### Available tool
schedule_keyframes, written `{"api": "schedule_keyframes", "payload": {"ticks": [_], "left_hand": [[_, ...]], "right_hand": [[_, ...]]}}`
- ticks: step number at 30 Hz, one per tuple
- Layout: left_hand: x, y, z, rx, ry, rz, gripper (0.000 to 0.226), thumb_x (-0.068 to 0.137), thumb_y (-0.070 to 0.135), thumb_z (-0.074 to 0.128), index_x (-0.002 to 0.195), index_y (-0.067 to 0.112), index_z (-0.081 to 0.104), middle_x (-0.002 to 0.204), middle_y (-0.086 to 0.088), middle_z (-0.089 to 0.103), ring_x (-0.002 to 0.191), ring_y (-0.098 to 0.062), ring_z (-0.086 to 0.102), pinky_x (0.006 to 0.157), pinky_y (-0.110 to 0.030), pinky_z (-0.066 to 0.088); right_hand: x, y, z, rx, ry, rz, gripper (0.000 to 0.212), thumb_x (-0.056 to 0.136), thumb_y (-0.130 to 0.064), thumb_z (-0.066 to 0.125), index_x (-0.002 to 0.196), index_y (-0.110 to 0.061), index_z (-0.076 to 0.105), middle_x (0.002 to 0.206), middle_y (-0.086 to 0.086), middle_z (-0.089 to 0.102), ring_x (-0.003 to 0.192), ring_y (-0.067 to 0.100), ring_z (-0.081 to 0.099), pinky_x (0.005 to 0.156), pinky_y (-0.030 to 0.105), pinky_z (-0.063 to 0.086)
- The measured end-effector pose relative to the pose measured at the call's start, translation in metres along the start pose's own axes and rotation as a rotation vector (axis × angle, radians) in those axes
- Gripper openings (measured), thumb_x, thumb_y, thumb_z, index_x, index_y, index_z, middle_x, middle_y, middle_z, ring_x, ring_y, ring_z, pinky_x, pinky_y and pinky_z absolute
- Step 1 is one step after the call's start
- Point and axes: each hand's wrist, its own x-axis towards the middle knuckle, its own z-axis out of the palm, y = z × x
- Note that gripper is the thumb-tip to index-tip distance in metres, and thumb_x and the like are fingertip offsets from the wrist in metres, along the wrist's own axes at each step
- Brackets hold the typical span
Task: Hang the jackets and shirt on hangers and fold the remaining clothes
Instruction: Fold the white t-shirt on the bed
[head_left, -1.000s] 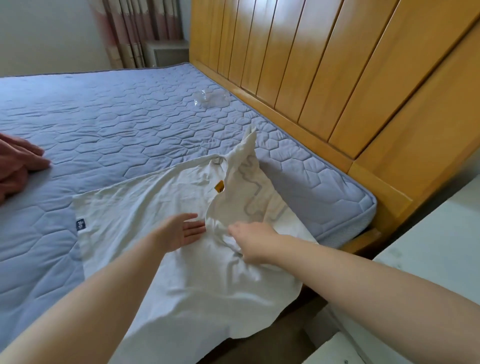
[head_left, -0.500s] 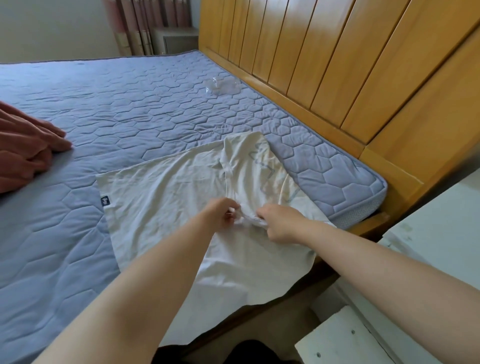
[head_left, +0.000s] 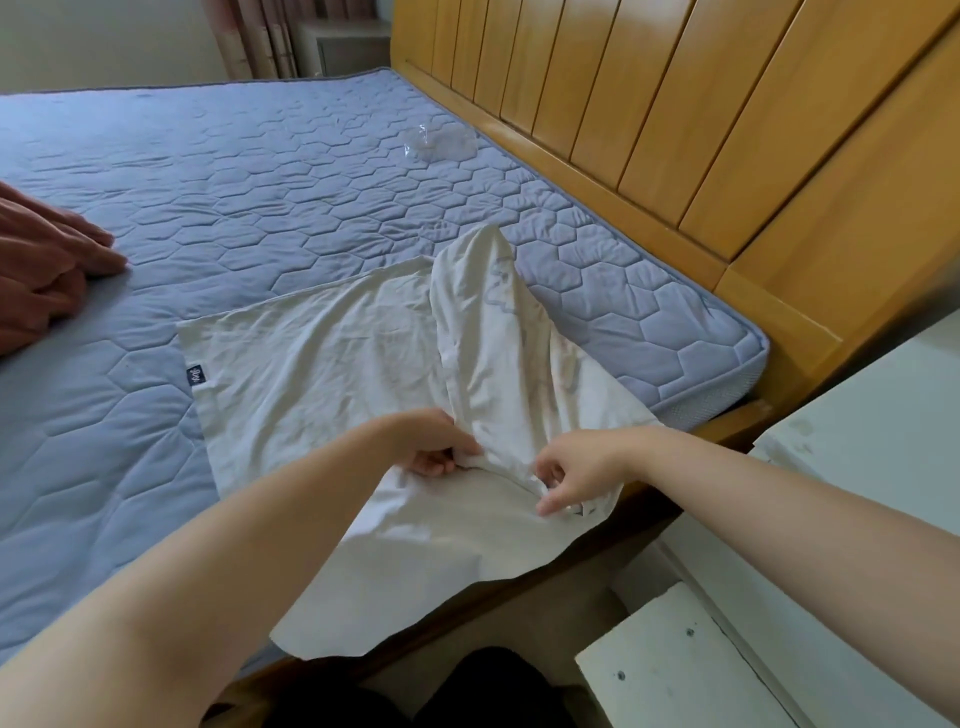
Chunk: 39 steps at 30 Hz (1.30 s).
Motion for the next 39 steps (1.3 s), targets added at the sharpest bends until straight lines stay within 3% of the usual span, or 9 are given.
{"api": "schedule_keyframes", "payload": {"ticks": [4,7,11,16,21,26,30,33,39], "left_hand": [[0.003,-0.002,-0.010,0.044,0.064,0.018,0.036,0.094,0.040,0.055,0.100,0.005,0.061,0.077,-0.008,0.067,0.046,-0.012,0.055,0.041,-0.018,0.042],[0.015,-0.003,-0.012,-0.105,0.217,0.119,0.026,0.096,0.028,0.052,0.100,0.004,0.063,0.079,-0.009,0.070,0.055,-0.016,0.066,0.048,-0.023,0.051],[0.038,0.006,-0.022,-0.402,0.389,0.303,0.014,0.093,0.009,0.051,0.097,0.007,0.064,0.077,-0.009,0.069,0.065,-0.019,0.067,0.056,-0.025,0.056],[0.063,0.034,-0.039,-0.613,0.406,0.341,0.012,0.092,0.009,0.052,0.101,0.007,0.061,0.082,-0.010,0.065,0.070,-0.023,0.065,0.061,-0.030,0.055],[0.116,0.060,-0.072,-0.615,0.517,0.320,0.052,0.070,0.040,0.065,0.114,0.013,0.059,0.112,-0.015,0.064,0.101,-0.032,0.064,0.091,-0.046,0.053],[0.122,0.091,-0.090,-0.881,0.365,0.312,0.017,0.092,0.026,0.061,0.092,0.009,0.060,0.090,-0.008,0.067,0.080,-0.023,0.065,0.073,-0.033,0.053],[0.128,0.094,-0.105,-0.849,0.124,0.297,0.029,0.097,0.028,0.052,0.116,0.008,0.060,0.096,-0.007,0.067,0.085,-0.021,0.065,0.077,-0.033,0.053],[0.127,0.094,-0.116,-0.715,0.054,0.252,0.022,0.095,0.024,0.053,0.112,0.013,0.061,0.092,-0.007,0.068,0.079,-0.020,0.066,0.072,-0.033,0.056],[0.116,0.066,-0.121,-0.637,0.716,0.519,0.021,0.082,0.013,0.064,0.063,0.013,0.056,0.062,-0.007,0.051,0.057,-0.018,0.047,0.055,-0.027,0.039]], "right_hand": [[0.016,0.005,-0.003,0.166,0.435,0.028,0.021,0.094,-0.026,0.049,0.076,-0.019,0.056,0.082,-0.006,0.056,0.074,0.011,0.054,0.067,0.025,0.040],[0.041,0.010,-0.003,0.106,0.647,0.056,0.024,0.094,-0.020,0.044,0.111,-0.012,0.059,0.116,0.004,0.052,0.107,0.020,0.048,0.089,0.030,0.039],[0.077,0.018,-0.022,0.089,0.635,0.205,0.051,0.097,-0.027,0.040,0.145,-0.012,0.031,0.151,0.009,0.026,0.137,0.030,0.025,0.111,0.040,0.023],[0.120,0.041,-0.050,0.209,0.679,0.427,0.059,0.100,-0.041,0.031,0.150,-0.015,0.017,0.158,0.007,0.018,0.144,0.027,0.016,0.114,0.052,0.011],[0.156,0.066,-0.056,0.506,0.621,0.428,0.060,0.100,-0.047,0.025,0.151,-0.015,0.018,0.156,0.009,0.024,0.142,0.030,0.024,0.115,0.047,0.019],[0.175,0.088,-0.069,0.749,0.538,0.423,0.058,0.102,-0.047,0.023,0.152,-0.018,0.020,0.157,0.008,0.024,0.143,0.030,0.022,0.118,0.035,0.015],[0.182,0.101,-0.083,0.832,0.475,0.389,0.060,0.101,-0.049,0.020,0.149,-0.015,0.029,0.154,0.008,0.030,0.143,0.027,0.026,0.118,0.037,0.018],[0.190,0.108,-0.082,0.848,0.459,0.372,0.064,0.099,-0.053,0.020,0.148,-0.014,0.033,0.152,0.010,0.034,0.142,0.027,0.029,0.117,0.040,0.021],[0.187,0.108,-0.079,0.858,0.478,0.353,0.058,0.100,-0.050,0.019,0.148,-0.020,0.032,0.152,0.006,0.035,0.140,0.027,0.030,0.117,0.041,0.021]]}}
